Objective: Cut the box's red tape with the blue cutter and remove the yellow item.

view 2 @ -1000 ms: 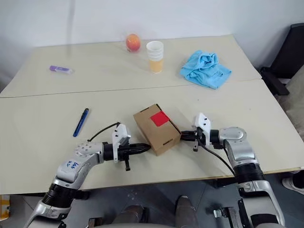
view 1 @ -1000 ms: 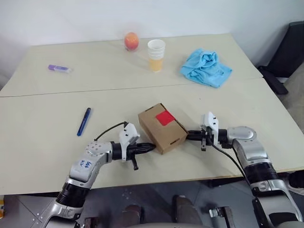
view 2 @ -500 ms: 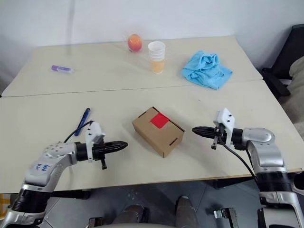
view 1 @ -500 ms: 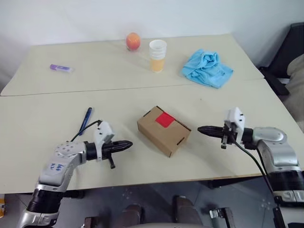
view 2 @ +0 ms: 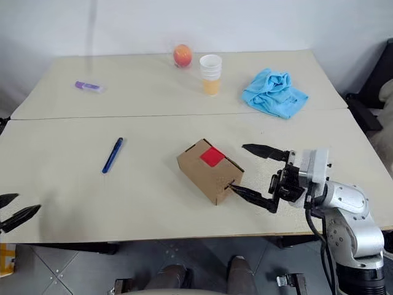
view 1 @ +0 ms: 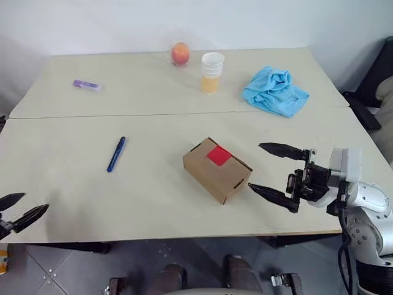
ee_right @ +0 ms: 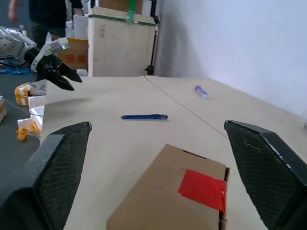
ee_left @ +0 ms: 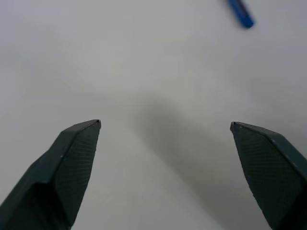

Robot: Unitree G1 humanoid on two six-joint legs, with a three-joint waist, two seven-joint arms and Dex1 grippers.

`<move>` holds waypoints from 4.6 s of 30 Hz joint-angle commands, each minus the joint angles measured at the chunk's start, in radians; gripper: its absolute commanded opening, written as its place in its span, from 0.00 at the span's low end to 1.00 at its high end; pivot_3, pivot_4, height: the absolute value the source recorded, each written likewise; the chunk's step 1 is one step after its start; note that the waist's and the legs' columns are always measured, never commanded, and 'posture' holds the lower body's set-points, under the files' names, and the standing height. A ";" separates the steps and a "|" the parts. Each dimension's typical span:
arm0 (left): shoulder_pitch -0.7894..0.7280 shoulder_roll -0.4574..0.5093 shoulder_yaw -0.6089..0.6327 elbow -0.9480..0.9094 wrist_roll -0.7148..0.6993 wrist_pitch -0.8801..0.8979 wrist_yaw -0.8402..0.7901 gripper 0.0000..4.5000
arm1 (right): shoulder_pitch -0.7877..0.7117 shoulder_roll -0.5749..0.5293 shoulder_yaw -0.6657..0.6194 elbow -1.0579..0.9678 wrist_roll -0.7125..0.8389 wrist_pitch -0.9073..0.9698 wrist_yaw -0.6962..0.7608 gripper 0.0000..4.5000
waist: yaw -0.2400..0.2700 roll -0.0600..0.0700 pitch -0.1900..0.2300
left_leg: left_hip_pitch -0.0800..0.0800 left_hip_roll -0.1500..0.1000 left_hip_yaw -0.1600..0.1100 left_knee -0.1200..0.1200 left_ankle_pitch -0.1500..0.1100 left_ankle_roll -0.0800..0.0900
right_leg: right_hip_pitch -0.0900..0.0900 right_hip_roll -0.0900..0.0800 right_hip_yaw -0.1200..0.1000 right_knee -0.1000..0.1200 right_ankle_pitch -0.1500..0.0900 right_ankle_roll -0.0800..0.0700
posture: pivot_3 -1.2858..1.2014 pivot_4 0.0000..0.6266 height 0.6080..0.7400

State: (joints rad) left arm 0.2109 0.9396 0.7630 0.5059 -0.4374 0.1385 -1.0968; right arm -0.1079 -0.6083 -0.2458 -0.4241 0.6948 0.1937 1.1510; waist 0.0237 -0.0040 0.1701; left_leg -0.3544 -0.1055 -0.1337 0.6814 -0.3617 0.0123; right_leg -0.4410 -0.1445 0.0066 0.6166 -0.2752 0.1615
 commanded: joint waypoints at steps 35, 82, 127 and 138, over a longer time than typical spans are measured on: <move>-0.403 -0.410 -0.486 -0.452 0.163 0.536 0.800 0.79 | -0.060 -0.123 -0.022 -0.112 0.081 0.060 -0.066 1.00 | -0.006 0.005 -0.003 | 0.004 0.001 0.003 0.002 -0.003 0.002 | 0.007 0.002 0.001 -0.006 0.002 0.003 | 0.52 0.24 1.00; -0.404 -0.221 -1.082 -0.902 0.400 0.130 0.082 0.09 | 0.195 -0.267 0.335 -0.388 -0.149 0.419 -0.391 0.33 | 0.004 0.011 -0.006 | 0.003 0.012 0.007 0.001 -0.012 0.004 | 0.010 0.012 -0.001 -0.022 0.004 0.002 | 0.52 0.24 1.00; -0.400 -0.233 -1.145 -1.012 0.427 0.304 0.154 0.09 | -0.056 0.037 0.606 -0.165 -0.320 0.548 -0.428 0.01 | 0.005 0.011 -0.007 | 0.004 0.011 0.006 0.001 -0.012 0.004 | 0.012 0.012 -0.001 -0.022 0.004 0.002 | 0.52 0.24 1.00; -0.245 -0.228 -0.946 -0.826 0.289 -0.278 0.089 0.09 | 0.222 -0.193 -0.090 -0.408 0.684 0.811 -0.640 0.43 | 0.006 0.012 -0.007 | 0.003 0.013 0.006 0.000 -0.013 0.004 | 0.012 0.013 -0.001 -0.026 0.004 0.002 | 0.52 0.24 1.00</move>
State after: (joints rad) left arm -0.0548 0.6991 -0.2343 -0.3284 -0.0961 -0.0235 -0.9761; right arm 0.0927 -0.7630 -0.2452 -0.8253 1.2126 1.0060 0.6039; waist 0.0295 0.0084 0.1636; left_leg -0.3516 -0.0918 -0.1273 0.6820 -0.3746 0.0162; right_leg -0.4293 -0.1319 0.0052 0.5912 -0.2710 0.1636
